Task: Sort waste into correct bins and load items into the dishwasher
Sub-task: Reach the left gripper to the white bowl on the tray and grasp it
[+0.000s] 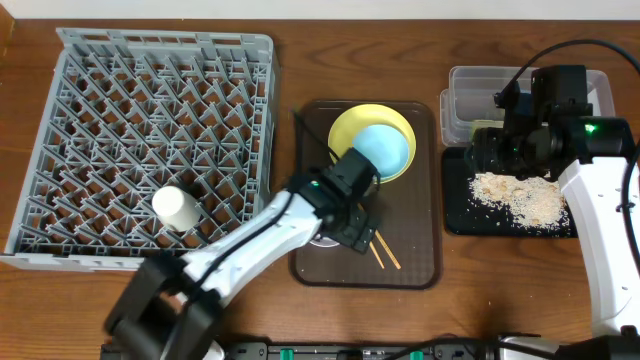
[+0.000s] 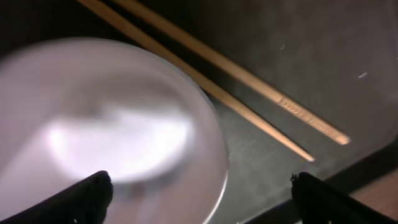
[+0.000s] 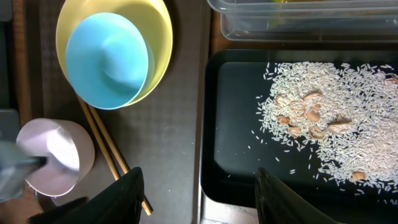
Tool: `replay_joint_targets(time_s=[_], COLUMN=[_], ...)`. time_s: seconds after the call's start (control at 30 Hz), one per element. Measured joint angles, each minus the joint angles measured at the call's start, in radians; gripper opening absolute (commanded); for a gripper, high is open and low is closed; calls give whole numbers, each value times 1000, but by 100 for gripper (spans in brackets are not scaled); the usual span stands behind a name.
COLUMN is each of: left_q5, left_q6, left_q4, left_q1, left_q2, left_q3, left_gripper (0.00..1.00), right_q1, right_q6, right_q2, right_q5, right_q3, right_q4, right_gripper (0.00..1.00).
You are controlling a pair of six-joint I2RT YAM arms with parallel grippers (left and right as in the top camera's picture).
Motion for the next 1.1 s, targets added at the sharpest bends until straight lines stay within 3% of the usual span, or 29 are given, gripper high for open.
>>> replay_joint_targets(time_s=[0.07,0.17,0.3,0.43,0.83,1.1], left_q5=[0,-1,-28,-43,-75,-67], left_q6=[4,5,-3,6,3,3], left_q4=[2,4,7,23,24,29], left_q1=[-12,-19,-20,-21,-21,-8], left_q2=[51,109,132,132,109,-83], left_q3=[0,0,0,0,27,45], left_gripper=[80,64,28,10,8,8], right_q1=[0,0,0,0,0,0], right_q6=[0,0,0,0,0,0], right_q2=[0,0,0,0,0,0], right_q5=[0,0,0,0,0,0], right_q3=[0,0,0,0,0,0], right_q4=[0,0,0,-4,-8,-8], right_gripper=[55,55,55,55,54,53])
